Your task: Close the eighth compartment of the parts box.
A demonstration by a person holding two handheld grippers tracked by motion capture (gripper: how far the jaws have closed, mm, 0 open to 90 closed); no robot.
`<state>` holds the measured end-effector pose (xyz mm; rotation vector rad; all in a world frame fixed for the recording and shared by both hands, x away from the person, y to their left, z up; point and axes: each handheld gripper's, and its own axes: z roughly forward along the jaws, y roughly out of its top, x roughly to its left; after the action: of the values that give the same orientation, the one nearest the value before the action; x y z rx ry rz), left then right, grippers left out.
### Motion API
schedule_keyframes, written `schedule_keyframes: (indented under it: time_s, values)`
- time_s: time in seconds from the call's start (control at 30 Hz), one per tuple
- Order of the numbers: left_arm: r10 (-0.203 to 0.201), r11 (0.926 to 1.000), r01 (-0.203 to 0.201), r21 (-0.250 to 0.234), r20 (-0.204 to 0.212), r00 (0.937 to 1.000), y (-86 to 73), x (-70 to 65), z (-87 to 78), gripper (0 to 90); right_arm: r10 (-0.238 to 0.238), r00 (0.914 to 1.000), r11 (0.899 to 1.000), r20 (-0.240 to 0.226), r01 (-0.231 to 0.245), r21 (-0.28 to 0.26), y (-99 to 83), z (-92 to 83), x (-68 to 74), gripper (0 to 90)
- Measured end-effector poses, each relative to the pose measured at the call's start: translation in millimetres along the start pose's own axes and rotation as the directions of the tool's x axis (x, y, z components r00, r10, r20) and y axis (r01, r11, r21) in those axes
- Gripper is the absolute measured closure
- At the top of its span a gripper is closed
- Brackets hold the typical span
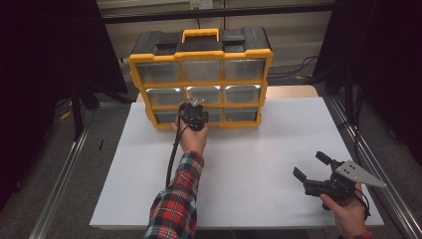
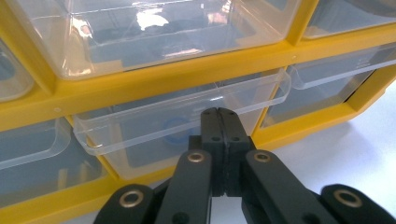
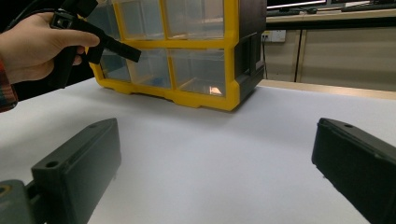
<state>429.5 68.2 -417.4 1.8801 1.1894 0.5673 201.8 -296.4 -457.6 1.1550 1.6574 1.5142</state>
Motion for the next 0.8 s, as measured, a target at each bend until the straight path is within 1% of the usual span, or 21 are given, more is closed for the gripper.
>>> schedule_keyframes:
  time_s: [0.2, 0.27, 0.37, 0.4, 0.43, 0.47, 0.6, 0.77, 0.8]
  values:
    - [-0.001, 1.0000, 0.001, -0.001, -0.001, 1.0000, 0.1, 0.1, 0.5, 90.0, 0.004, 1.0000, 1.000, 0.003, -0.004, -0.003, -0.1, 0.4, 0.3, 0.7]
    - [-0.007, 1.0000, 0.007, -0.004, -0.001, 1.0000, 0.2, -0.4, 0.9, 90.0, 0.008, 1.0000, 1.000, 0.003, -0.008, -0.005, 0.0, 0.7, 0.4, 0.7]
    - [0.001, 1.0000, -0.001, 0.000, -0.004, 1.0000, 0.4, 0.0, 0.9, 90.0, 0.001, 1.0000, 1.000, 0.001, -0.001, 0.000, -0.1, 0.2, 0.0, 0.7]
    - [0.004, 1.0000, -0.004, 0.001, -0.003, 1.0000, 0.4, 0.2, 1.3, 90.0, 0.008, 1.0000, 1.000, 0.004, -0.008, -0.003, 0.1, 0.4, 0.3, 0.7]
    - [-0.002, 1.0000, 0.002, -0.004, -0.004, 1.0000, 0.5, -0.4, 1.9, 90.0, 0.016, 0.9998, 1.000, 0.007, -0.016, -0.007, 0.2, 0.8, 0.7, 0.7]
    - [-0.003, 1.0000, 0.003, -0.004, -0.005, 1.0000, 0.6, -0.6, 2.0, 90.0, 0.005, 1.0000, 1.000, 0.000, -0.005, -0.002, 0.0, 0.5, 0.0, 0.7]
    - [-0.003, 1.0000, 0.003, -0.005, -0.004, 1.0000, 0.9, -0.6, 2.4, 90.0, 0.005, 1.0000, 1.000, 0.001, -0.005, -0.004, 0.0, 0.8, 0.0, 0.7]
    - [0.006, 1.0000, -0.006, 0.003, -0.004, 1.0000, 1.3, 0.0, 2.8, 90.0, 0.006, 1.0000, 1.000, 0.004, -0.006, -0.003, -0.1, 1.0, 0.1, 0.7]
    - [0.002, 1.0000, -0.002, 0.001, -0.002, 1.0000, 1.3, -0.4, 3.3, 90.0, 0.006, 1.0000, 1.000, 0.001, -0.006, -0.002, -0.1, 1.1, 0.1, 0.7]
